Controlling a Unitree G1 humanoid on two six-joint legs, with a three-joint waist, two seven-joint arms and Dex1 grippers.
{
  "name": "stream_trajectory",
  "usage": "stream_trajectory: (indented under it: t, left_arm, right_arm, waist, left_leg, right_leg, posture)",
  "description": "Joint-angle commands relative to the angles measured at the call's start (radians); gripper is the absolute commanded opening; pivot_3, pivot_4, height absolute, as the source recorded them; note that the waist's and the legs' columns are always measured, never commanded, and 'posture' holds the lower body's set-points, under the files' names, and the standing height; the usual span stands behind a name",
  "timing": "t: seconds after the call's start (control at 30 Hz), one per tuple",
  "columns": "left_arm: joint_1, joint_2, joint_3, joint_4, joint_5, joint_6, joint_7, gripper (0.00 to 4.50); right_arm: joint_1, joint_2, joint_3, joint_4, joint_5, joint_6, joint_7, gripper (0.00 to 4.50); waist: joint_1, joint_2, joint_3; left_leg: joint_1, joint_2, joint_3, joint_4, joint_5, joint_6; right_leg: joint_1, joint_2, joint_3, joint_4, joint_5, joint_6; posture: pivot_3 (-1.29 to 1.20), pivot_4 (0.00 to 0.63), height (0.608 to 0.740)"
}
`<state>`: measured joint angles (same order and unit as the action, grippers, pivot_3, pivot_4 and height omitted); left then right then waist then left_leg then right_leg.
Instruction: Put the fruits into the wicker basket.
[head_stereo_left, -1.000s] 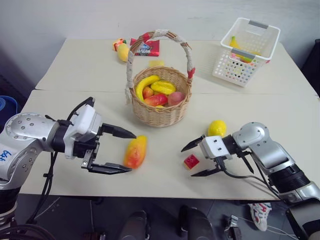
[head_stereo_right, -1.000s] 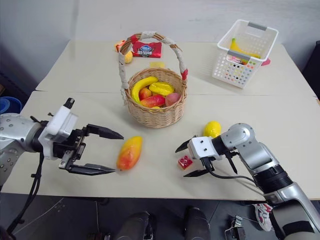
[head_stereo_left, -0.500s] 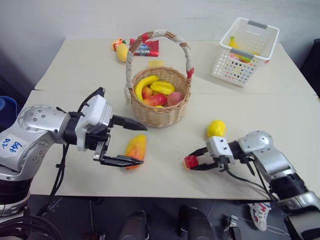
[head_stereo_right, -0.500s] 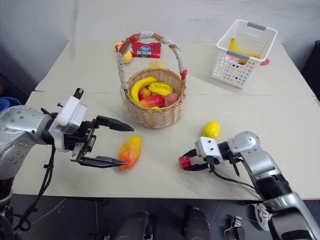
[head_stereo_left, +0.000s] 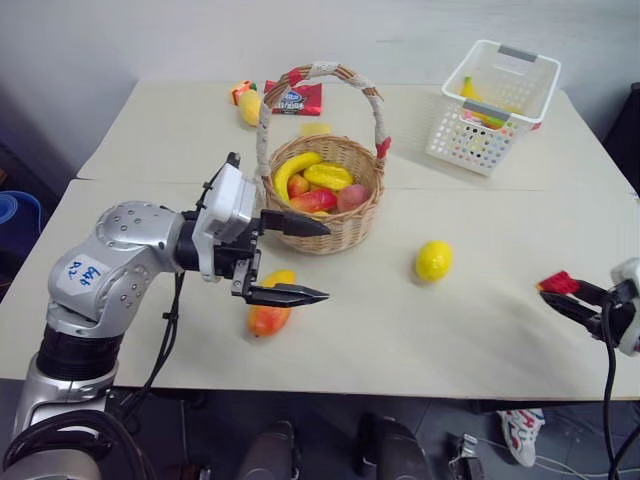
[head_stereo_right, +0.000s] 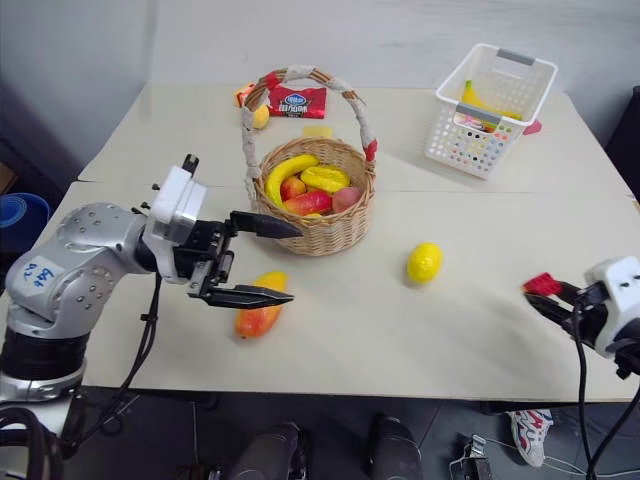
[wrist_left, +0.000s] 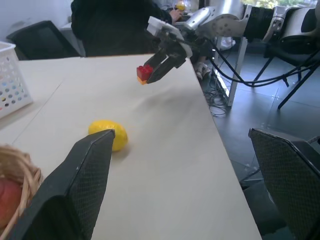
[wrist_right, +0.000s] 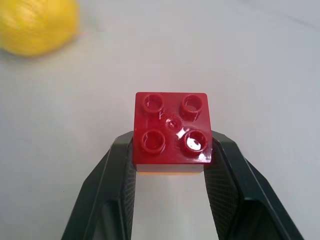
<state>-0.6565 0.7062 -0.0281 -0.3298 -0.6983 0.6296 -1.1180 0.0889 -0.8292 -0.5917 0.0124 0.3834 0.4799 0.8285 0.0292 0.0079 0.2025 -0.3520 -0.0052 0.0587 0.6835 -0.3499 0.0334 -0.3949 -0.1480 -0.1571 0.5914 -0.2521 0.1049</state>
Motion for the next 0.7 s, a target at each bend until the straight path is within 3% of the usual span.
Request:
stream_trajectory:
  t: [0.03,0.27,0.43,0.53,0.7]
  left_arm:
    - [-0.017,-0.006,0.004,0.011,0.012,-0.021,-0.002,4.50]
    - [0.108,0.040,0.080,-0.064,-0.010,0.039,0.065,4.50]
    - [0.343,0.100,0.265,-0.244,-0.060,0.213,0.273,4.50]
    - [0.516,0.130,0.407,-0.390,-0.111,0.346,0.387,4.50]
    - [0.590,0.047,0.510,-0.527,-0.249,0.621,0.718,4.50]
  right_arm:
    - [0.002,0.018,0.011,0.013,-0.004,-0.007,-0.031,2.37]
    - [0.001,-0.020,-0.042,-0.097,0.065,0.064,-0.024,4.44]
    - [-0.053,-0.121,-0.048,-0.304,0.249,0.159,0.122,4.44]
    - [-0.088,-0.193,-0.019,-0.456,0.440,0.246,0.248,4.44]
    - [-0.209,-0.276,0.066,-0.554,0.643,0.326,0.336,4.44]
  waist:
    - [-0.006,0.000,0.000]
    - [-0.005,0.001,0.000]
    - [-0.010,0.002,0.001]
    - [-0.005,0.001,0.001]
    - [0.021,0.000,0.001]
  left_leg:
    - [0.000,0.000,0.000,0.000,0.000,0.000]
    - [0.000,0.001,0.001,0.000,0.000,0.000]
    - [0.000,0.002,0.000,0.000,-0.001,-0.001]
    - [0.000,0.004,-0.002,0.000,-0.002,-0.003]
    - [-0.001,0.002,-0.006,0.001,-0.004,0.000]
  right_leg:
    - [0.000,0.000,0.000,0.000,0.000,0.000]
    - [-0.001,0.001,0.001,-0.001,0.000,0.000]
    - [-0.001,0.001,0.006,-0.001,0.000,0.000]
    - [-0.001,0.003,0.008,-0.001,-0.001,-0.001]
    - [0.000,0.000,0.008,-0.007,-0.001,-0.001]
  posture:
    - [0.00,0.150,0.740]
    - [0.00,0.150,0.740]
    - [0.00,0.150,0.740]
    - [0.00,0.150,0.740]
    - [0.00,0.150,0.740]
